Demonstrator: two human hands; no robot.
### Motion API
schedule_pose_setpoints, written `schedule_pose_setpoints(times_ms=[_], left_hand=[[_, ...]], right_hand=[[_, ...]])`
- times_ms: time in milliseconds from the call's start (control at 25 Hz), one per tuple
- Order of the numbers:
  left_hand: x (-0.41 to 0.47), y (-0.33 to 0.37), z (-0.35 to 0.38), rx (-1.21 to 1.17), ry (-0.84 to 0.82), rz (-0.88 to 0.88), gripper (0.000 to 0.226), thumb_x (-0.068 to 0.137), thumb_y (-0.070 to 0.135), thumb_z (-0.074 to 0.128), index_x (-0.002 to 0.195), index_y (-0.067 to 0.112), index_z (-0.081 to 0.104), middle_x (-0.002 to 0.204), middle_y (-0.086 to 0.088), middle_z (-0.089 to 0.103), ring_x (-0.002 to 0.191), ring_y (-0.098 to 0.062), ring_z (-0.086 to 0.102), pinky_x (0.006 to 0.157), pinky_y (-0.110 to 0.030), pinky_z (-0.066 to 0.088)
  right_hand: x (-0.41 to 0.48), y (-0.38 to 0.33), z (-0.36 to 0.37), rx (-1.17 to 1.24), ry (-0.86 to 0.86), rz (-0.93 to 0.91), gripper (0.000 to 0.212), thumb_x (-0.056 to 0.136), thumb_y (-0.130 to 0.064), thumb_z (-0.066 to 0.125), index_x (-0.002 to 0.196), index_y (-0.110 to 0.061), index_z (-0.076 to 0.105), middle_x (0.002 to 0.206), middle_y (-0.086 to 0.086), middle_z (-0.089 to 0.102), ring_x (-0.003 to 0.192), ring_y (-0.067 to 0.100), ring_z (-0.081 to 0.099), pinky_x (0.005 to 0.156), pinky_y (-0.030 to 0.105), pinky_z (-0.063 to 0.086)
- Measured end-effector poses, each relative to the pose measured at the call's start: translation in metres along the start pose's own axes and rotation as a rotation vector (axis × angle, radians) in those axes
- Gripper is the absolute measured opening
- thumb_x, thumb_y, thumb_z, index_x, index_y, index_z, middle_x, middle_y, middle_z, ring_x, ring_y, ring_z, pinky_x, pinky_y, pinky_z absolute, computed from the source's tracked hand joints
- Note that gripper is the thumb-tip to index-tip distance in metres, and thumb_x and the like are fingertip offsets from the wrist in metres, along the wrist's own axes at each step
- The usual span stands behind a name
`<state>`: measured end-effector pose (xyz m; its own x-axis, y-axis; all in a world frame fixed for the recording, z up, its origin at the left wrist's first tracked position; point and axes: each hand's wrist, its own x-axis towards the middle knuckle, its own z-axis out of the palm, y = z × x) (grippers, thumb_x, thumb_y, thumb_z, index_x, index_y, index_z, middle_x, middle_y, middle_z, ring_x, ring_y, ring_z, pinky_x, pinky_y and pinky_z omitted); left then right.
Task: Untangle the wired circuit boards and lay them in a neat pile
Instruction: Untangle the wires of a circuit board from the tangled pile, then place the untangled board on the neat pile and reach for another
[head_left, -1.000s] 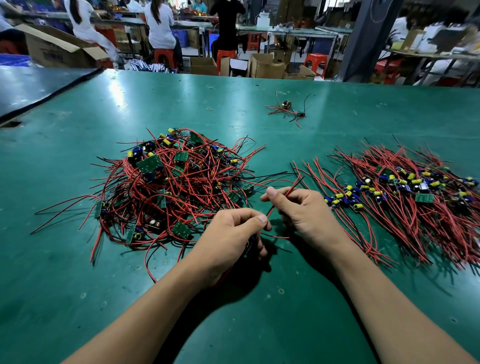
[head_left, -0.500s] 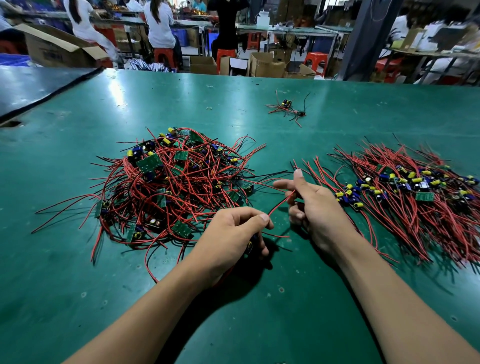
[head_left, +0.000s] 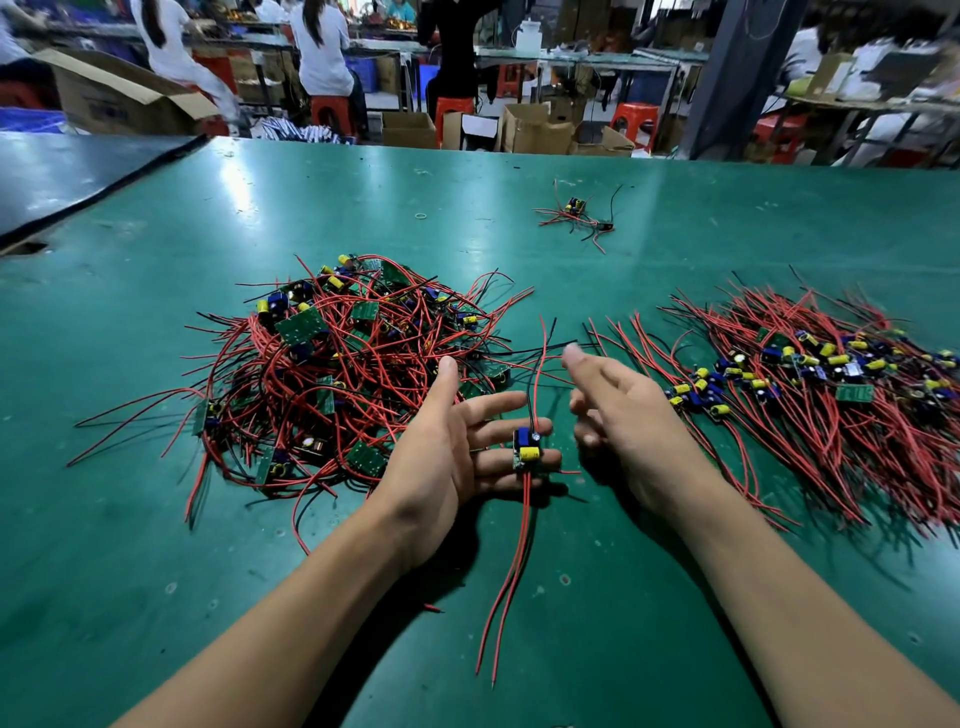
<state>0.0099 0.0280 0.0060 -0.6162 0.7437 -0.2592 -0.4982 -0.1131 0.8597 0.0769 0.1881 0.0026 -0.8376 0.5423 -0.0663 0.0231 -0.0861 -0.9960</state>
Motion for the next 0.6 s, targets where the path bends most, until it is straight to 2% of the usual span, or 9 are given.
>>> schedule_pose_setpoints(times_ms=[120,240,320,400,520,600], left_hand=[[0.001,-0.002,-0.002,0.006,0.007,0.014,0.08,0.09,0.072,0.019,0.127,0.013,0.058,0.113,-0.013,0.071,0.087,-0.029,0.071,0.082,-0.042,0.055],[0.003,-0.002,-0.004,0.022,0.019,0.018,0.078,0.088,0.074,0.019,0.129,0.02,0.058,0.122,-0.01,0.068,0.091,-0.023,0.07,0.093,-0.044,0.051],[0.003,-0.002,-0.003,0.026,0.013,0.024,0.077,0.089,0.073,0.019,0.131,0.02,0.057,0.125,-0.011,0.066,0.096,-0.02,0.07,0.09,-0.042,0.053],[0.002,-0.003,-0.003,0.038,0.0,0.028,0.077,0.09,0.071,0.02,0.133,0.017,0.055,0.127,-0.009,0.066,0.107,-0.02,0.068,0.091,-0.042,0.054],[0.001,-0.002,-0.003,0.058,0.012,0.037,0.077,0.087,0.07,0.024,0.13,0.016,0.059,0.133,-0.007,0.062,0.114,-0.022,0.065,0.089,-0.041,0.056],[0.001,-0.002,-0.003,0.047,0.029,0.043,0.076,0.083,0.069,0.029,0.127,0.015,0.061,0.133,-0.008,0.061,0.112,-0.024,0.066,0.088,-0.043,0.057]], right_hand=[[-0.008,0.0,0.004,-0.287,-0.123,-0.092,0.072,0.067,-0.056,0.084,0.128,-0.029,0.056,0.07,-0.007,0.052,0.051,0.005,0.051,0.049,0.02,0.039],[-0.012,0.002,0.009,-0.616,-0.137,-0.175,0.081,0.068,-0.045,0.089,0.138,-0.038,0.048,0.076,-0.009,0.058,0.056,-0.003,0.054,0.063,0.017,0.042],[-0.012,0.0,0.009,-0.605,-0.1,-0.17,0.077,0.074,-0.032,0.087,0.141,-0.032,0.049,0.081,-0.006,0.065,0.062,0.0,0.058,0.072,0.026,0.049],[-0.01,-0.002,0.006,-0.504,-0.059,-0.138,0.066,0.079,-0.024,0.084,0.138,-0.027,0.054,0.086,-0.003,0.069,0.067,0.007,0.062,0.072,0.032,0.052],[-0.004,-0.005,-0.003,-0.401,0.099,-0.147,0.046,0.083,-0.019,0.081,0.125,-0.021,0.062,0.087,-0.003,0.067,0.066,0.01,0.065,0.069,0.034,0.056],[0.002,-0.006,-0.016,-0.486,0.263,-0.186,0.04,0.083,-0.02,0.081,0.12,-0.019,0.066,0.085,-0.007,0.067,0.067,0.007,0.063,0.072,0.025,0.054]])
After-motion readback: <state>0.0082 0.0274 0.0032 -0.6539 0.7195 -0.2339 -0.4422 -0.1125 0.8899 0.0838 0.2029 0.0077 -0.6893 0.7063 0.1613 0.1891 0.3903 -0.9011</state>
